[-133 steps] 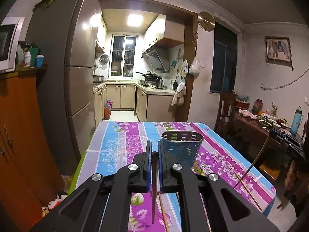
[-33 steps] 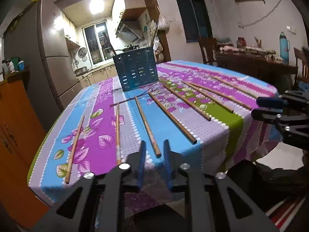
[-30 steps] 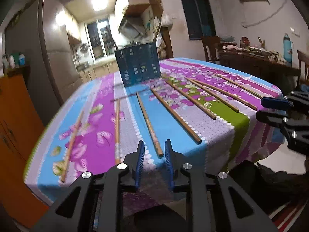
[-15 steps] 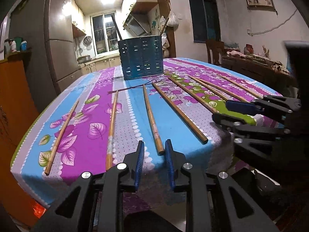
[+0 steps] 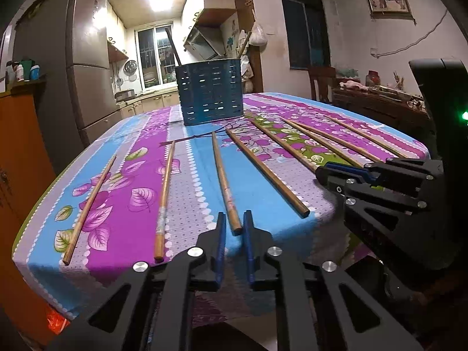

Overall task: Organize utensils
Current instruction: 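Close the left tool on a chopstick while the right tool grasps another chopstick, then lift the left tool's chopstick over the holder while the right tool carries its chopstick there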

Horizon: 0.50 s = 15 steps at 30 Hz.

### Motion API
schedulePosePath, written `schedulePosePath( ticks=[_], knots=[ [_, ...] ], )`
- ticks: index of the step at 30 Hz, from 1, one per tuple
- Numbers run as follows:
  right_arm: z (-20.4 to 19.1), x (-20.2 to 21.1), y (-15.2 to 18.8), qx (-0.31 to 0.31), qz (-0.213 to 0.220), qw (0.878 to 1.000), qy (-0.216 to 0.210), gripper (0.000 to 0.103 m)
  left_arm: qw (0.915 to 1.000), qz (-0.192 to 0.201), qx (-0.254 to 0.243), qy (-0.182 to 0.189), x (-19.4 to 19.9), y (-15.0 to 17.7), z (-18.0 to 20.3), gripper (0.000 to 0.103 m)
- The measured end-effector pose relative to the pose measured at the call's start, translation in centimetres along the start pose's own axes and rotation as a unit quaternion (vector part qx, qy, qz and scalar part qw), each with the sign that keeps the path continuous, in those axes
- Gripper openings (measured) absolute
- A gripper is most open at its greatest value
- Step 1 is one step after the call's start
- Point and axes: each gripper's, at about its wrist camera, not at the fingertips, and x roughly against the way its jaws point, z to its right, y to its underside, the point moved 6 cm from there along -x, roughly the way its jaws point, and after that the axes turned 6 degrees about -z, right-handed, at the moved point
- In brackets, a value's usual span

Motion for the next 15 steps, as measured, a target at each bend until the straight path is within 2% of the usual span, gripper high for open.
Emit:
schedulePosePath(
  ticks=[10,15],
  knots=[
    [0.9,0.3,-0.3,-0.027,0.003,0.999,-0.019,0.005,0.9999,-0.004,0.012,0.006,-0.2,-0.4,-0.6,0.008],
    [1.2,1.8,-1.3,-0.024,0.026,0.999,-0.023,0.005,0.9999,0.007,0.013,-0.003,0.4,-1.0,-1.1,0.008]
  ],
)
